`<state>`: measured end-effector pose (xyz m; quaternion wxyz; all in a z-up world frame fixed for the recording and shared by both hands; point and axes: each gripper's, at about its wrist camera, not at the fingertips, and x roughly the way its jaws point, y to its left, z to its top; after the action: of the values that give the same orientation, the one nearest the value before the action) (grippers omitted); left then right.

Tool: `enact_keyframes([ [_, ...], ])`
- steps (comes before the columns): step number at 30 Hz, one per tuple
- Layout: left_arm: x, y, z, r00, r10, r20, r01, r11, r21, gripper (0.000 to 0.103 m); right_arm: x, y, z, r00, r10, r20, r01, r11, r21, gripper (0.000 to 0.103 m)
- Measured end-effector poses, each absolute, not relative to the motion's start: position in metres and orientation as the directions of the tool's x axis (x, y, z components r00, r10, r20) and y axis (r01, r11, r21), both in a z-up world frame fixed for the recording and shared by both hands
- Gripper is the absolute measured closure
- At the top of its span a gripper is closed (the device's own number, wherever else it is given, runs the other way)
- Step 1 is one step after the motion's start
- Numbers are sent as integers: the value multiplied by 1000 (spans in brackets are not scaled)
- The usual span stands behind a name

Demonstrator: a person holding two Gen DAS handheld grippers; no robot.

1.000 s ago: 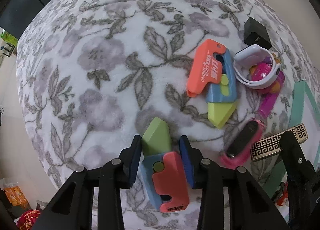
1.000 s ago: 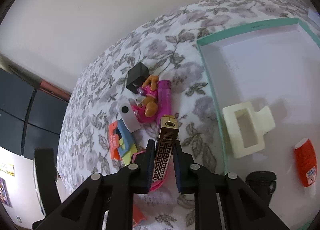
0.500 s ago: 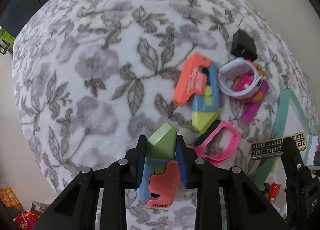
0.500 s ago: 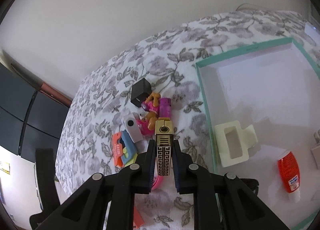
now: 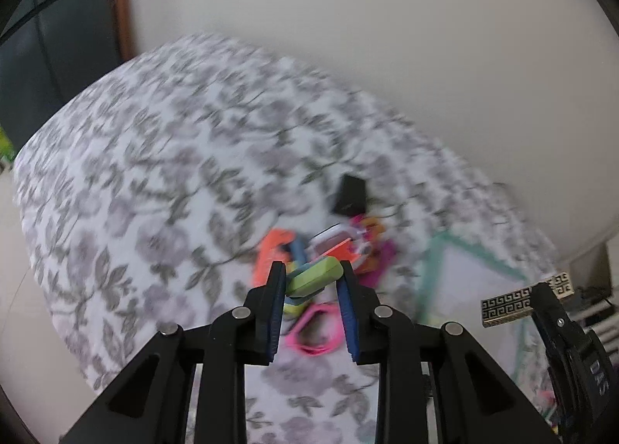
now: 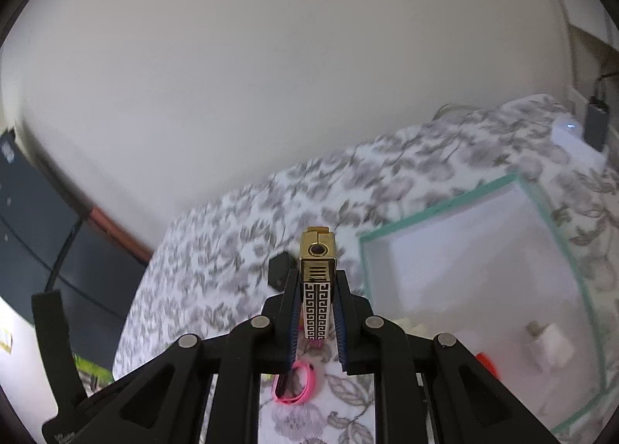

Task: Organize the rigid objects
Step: 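Carry the pink-and-blue toy knife and gold harmonica over the teal-rimmed tray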

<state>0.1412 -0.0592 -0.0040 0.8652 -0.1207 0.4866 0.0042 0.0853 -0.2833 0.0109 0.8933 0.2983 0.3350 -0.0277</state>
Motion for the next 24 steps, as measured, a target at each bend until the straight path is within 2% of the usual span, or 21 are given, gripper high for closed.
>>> enact_keyframes([
  [3, 135, -71, 5, 538, -189, -822, -62, 963, -262, 75, 80, -304, 22, 780, 103, -617, 295, 809, 508, 86],
  [15, 121, -110, 24, 579, -331, -745, 103, 936, -336, 79, 59, -350, 33, 768, -30, -639, 411, 789, 457, 86],
  [16, 120, -114, 26, 580, -346, -737, 118, 932, -344, 87, 58, -353, 33, 765, -39, -643, 418, 790, 449, 86],
  [17, 119, -119, 28, 582, -359, -730, 134, 927, -349, 91, 56, -356, 32, 759, -49, -649, 427, 790, 440, 86],
  [24, 111, -156, 30, 569, -425, -704, 240, 905, -353, 94, 53, -371, 14, 722, -62, -689, 468, 778, 420, 86],
])
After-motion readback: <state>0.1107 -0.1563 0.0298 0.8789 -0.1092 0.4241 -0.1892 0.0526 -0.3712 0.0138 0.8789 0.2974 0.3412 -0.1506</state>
